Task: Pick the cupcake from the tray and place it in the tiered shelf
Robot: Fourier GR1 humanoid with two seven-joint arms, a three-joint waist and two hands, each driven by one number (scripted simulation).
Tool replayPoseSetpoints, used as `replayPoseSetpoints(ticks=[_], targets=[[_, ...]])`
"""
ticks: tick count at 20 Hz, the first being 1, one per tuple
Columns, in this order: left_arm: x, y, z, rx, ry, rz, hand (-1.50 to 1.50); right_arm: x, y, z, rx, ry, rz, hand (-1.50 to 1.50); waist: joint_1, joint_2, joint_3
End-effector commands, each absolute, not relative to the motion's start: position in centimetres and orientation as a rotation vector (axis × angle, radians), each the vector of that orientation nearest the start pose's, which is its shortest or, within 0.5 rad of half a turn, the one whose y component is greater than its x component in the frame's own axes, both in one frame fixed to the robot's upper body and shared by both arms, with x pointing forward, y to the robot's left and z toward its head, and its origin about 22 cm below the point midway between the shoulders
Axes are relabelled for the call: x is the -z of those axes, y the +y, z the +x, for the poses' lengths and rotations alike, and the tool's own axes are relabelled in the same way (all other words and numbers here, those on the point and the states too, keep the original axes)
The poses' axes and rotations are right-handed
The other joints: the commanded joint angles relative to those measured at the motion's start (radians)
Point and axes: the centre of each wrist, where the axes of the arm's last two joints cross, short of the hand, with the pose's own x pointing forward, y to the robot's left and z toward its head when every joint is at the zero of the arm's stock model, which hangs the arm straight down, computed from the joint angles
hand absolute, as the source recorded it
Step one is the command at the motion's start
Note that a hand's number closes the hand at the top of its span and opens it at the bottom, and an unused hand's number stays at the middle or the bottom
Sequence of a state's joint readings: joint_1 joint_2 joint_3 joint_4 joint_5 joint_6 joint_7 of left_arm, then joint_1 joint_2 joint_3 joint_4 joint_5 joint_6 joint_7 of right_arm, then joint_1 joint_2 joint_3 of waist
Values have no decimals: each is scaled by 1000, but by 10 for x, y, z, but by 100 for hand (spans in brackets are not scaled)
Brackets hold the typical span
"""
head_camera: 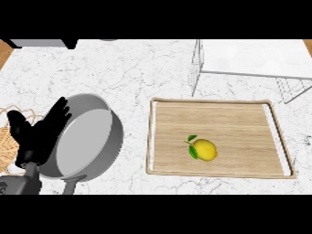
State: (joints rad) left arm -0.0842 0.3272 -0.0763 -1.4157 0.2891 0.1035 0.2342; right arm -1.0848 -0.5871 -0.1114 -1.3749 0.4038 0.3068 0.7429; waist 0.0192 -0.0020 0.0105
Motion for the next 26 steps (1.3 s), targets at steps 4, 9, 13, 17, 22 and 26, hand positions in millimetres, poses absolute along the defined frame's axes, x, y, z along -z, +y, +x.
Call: replayPoseSetpoints(ticks=[4,9,13,17,22,26], targets=[[18,298,254,-40,-1117,74,0,-354,-263,394,-591,-1520,-959,150,11,12,-11],[19,274,262,-14,-1126,78,0,-337,-276,415,-583,-1532,-969,150,6,13,-11],[25,273,255,-20,-1131,71,0,-310,-284,426,-579,-1535,-998,150,1,11,-11],[9,281,257,-26,-1121,76,0,-292,-296,441,-588,-1523,-996,150,17,15,-10],[14,294,264,-32,-1129,75,0,-297,-290,450,-577,-1589,-964,150,9,15,-11],[28,291,249,-14,-1114,82,0,-303,-300,451,-599,-1601,-947,150,9,13,-11]])
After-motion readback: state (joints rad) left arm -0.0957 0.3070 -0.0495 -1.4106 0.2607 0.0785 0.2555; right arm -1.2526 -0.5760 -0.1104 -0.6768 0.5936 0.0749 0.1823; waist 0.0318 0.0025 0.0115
